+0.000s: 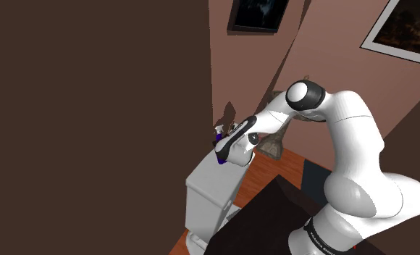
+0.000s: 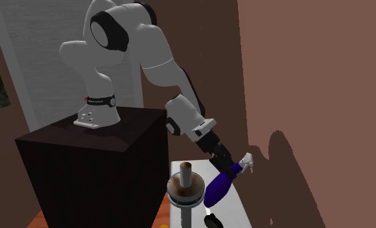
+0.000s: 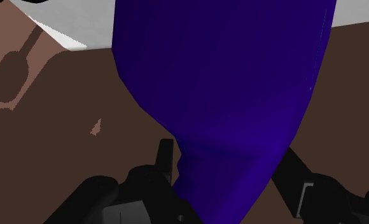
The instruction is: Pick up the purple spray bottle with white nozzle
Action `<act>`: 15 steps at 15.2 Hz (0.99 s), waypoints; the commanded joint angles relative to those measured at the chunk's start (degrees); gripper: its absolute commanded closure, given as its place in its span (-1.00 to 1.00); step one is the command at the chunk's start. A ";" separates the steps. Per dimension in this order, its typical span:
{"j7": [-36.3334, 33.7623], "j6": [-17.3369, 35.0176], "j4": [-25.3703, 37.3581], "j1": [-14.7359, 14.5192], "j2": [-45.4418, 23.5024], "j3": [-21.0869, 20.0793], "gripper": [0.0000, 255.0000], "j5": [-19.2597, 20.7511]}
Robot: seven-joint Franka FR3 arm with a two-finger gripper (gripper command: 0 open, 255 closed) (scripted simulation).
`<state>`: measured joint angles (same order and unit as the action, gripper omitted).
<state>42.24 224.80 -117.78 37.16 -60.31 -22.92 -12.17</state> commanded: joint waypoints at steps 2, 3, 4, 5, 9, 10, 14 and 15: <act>0.00 0.01 0.02 0.01 -0.02 0.01 1.00 0.02; 0.00 0.01 0.02 0.01 -0.02 0.01 1.00 0.02; 0.00 0.01 0.01 0.01 -0.02 0.01 1.00 0.02; 0.00 0.01 0.01 0.01 -0.02 0.01 1.00 0.02; 0.03 -0.47 -1.11 0.06 1.69 -0.27 1.00 -0.68; 0.04 -0.71 -1.70 0.14 2.57 -0.41 1.00 -0.98; 0.03 -1.83 -3.96 0.45 6.10 -0.97 1.00 -2.19; 0.03 -2.13 -4.49 0.52 6.98 -1.11 1.00 -2.49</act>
<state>42.27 223.04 -121.80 37.59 -54.23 -23.89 -14.38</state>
